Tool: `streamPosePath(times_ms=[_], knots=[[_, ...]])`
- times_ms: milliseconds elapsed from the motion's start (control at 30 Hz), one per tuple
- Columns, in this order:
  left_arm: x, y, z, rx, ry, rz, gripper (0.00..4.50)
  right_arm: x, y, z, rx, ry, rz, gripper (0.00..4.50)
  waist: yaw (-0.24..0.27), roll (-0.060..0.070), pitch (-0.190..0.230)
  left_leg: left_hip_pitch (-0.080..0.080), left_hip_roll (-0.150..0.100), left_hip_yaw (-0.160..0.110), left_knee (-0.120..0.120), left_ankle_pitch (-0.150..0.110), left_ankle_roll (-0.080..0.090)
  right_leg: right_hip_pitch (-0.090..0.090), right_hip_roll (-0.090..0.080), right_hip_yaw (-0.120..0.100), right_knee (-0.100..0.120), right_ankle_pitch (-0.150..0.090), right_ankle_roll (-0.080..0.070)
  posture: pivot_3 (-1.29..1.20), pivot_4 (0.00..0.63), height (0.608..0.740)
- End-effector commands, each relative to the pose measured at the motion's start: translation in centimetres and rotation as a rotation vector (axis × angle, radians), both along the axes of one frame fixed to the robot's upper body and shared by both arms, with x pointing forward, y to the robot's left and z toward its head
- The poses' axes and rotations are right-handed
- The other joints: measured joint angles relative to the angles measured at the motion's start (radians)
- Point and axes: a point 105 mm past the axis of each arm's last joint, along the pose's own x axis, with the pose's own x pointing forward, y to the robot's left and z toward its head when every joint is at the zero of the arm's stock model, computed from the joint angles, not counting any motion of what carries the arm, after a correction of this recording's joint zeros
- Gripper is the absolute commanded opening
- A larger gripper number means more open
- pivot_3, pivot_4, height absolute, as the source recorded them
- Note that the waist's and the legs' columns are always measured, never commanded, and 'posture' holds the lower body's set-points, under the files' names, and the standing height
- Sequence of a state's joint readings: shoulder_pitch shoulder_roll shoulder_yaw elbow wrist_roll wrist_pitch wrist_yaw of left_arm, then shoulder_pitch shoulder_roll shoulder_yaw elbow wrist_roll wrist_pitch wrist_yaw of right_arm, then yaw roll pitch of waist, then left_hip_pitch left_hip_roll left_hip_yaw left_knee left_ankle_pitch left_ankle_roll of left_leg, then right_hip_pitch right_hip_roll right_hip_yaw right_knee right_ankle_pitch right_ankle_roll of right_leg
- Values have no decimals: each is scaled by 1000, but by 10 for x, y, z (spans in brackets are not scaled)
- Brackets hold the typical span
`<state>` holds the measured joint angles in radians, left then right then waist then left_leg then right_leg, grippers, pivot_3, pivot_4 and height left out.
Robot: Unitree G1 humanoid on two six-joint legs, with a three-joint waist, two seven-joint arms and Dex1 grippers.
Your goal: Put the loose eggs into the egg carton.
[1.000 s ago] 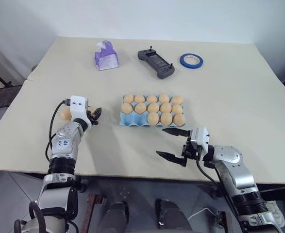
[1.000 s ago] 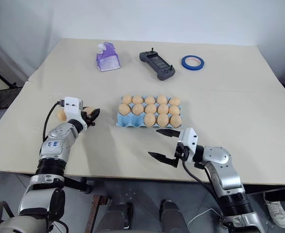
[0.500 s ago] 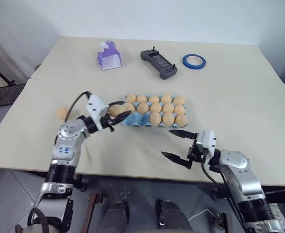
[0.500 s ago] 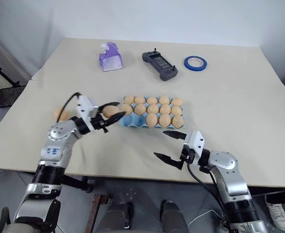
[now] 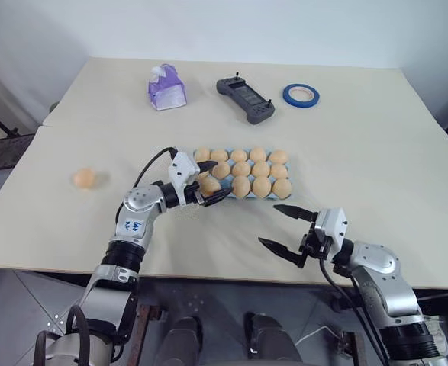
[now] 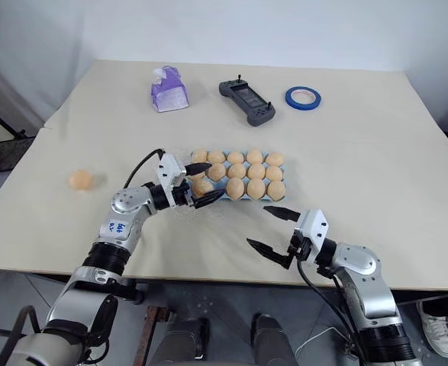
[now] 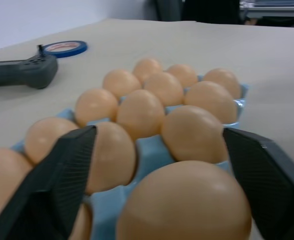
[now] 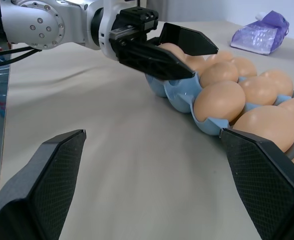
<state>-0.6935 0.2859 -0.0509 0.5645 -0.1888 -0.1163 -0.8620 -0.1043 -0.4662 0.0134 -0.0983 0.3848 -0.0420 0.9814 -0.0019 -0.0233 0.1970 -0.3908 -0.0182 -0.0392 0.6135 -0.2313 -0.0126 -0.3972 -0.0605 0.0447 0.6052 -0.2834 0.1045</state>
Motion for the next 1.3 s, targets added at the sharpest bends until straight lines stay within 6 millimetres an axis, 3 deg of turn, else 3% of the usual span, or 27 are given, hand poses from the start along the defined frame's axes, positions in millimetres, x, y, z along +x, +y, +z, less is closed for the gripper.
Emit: streamPosePath(times_ms=[33, 267, 467, 600, 800, 1033, 1133, 1200, 1300], knots=[[0, 5, 10, -2, -63, 24, 4460, -4, 5, 9, 20, -42, 18, 4500, 0, 0, 0, 0, 0, 0, 0, 0, 0, 0, 0, 0, 0, 0, 0, 0, 150, 740], [2, 29, 9, -31, -52, 121, 4460, -1, 6, 9, 18, -40, 34, 4500, -1, 0, 0, 1, 0, 0, 0, 0, 0, 0, 0, 0, 1, 0, 0, 0, 150, 740], [1, 21, 14, -57, -72, 116, 4460, 0, 5, 10, 13, -40, 41, 4500, 5, 0, 0, 0, -1, -1, 0, 1, 1, 0, -2, 0, 1, 0, 0, 0, 150, 740], [-11, 42, 26, -144, -116, 160, 4460, -1, 5, 9, 15, -34, 52, 4500, -5, 0, 0, 0, -1, 0, 0, 0, 0, 0, -1, 0, 0, 0, 0, 0, 150, 740], [-49, 100, 24, -224, -148, 347, 4460, -3, 13, 11, 20, -39, 111, 4500, -25, 0, 0, 1, 4, -1, -1, -1, -2, -1, 1, 7, 2, -1, -3, 0, 150, 740], [-97, 213, 5, -292, -142, 946, 4460, -3, 23, 19, 20, -93, 213, 4500, -25, 0, 0, 2, 4, -1, -1, -3, -5, 1, 0, 8, 3, -2, -3, 0, 150, 740], [-121, 248, -12, -336, -93, 1180, 4460, -1, 28, 24, 44, -112, 252, 4500, -24, 0, 0, 2, 4, -1, -1, -3, -5, 1, 0, 8, 2, -2, -4, 0, 150, 740], [-130, 256, -19, -364, -63, 1246, 4460, 1, 32, 27, 48, -122, 265, 4500, -20, -1, 0, 2, 4, -1, -1, -3, -5, 1, 0, 8, 1, -2, -3, 0, 150, 740], [-127, 250, -23, -366, -37, 1255, 4460, 3, 37, 27, 54, -124, 279, 4500, -5, -1, -1, 2, 4, -1, -1, -4, -6, 1, -1, 7, 0, -2, -3, 0, 150, 740]])
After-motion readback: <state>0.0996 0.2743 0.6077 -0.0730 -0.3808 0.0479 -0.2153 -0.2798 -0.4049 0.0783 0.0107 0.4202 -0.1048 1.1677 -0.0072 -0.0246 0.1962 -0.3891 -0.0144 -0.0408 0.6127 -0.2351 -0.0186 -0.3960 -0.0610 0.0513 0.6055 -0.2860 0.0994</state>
